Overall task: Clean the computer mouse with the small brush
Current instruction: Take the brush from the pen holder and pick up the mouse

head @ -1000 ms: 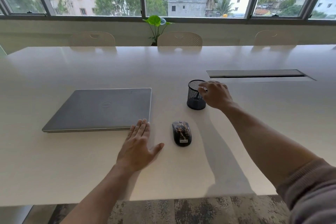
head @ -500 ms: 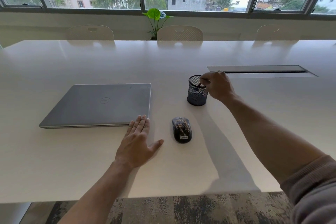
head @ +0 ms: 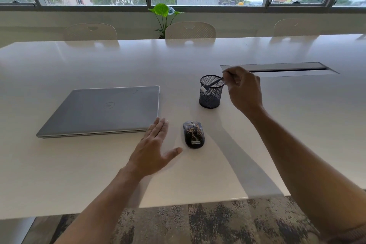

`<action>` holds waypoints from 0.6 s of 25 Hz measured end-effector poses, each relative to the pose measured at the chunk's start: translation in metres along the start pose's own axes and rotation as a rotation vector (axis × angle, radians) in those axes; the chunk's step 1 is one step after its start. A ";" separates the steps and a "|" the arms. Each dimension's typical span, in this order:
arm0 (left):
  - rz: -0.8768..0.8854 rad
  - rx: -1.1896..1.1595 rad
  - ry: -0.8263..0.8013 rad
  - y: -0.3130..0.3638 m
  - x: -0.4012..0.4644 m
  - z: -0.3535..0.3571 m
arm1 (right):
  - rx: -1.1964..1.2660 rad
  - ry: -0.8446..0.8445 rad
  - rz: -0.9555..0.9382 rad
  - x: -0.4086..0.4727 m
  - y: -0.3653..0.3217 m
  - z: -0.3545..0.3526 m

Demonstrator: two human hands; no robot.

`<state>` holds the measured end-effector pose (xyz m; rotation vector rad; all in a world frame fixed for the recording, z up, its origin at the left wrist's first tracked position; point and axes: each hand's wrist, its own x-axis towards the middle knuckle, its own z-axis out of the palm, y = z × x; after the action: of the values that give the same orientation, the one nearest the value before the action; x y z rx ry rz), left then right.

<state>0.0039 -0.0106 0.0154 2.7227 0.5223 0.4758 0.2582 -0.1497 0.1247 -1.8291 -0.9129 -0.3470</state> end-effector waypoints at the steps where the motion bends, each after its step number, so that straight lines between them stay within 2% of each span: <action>1: 0.026 -0.055 -0.025 0.004 0.003 0.000 | 0.029 -0.002 0.022 -0.006 -0.001 -0.001; 4: 0.041 -0.193 -0.115 0.017 0.012 0.001 | 0.084 0.000 0.076 -0.022 -0.006 -0.005; 15: -0.070 -0.240 -0.294 0.022 0.047 0.014 | 0.179 0.010 0.284 -0.071 0.005 -0.019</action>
<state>0.0569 -0.0139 0.0237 2.4753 0.4474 0.1071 0.2169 -0.1979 0.0867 -1.7586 -0.6434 -0.0929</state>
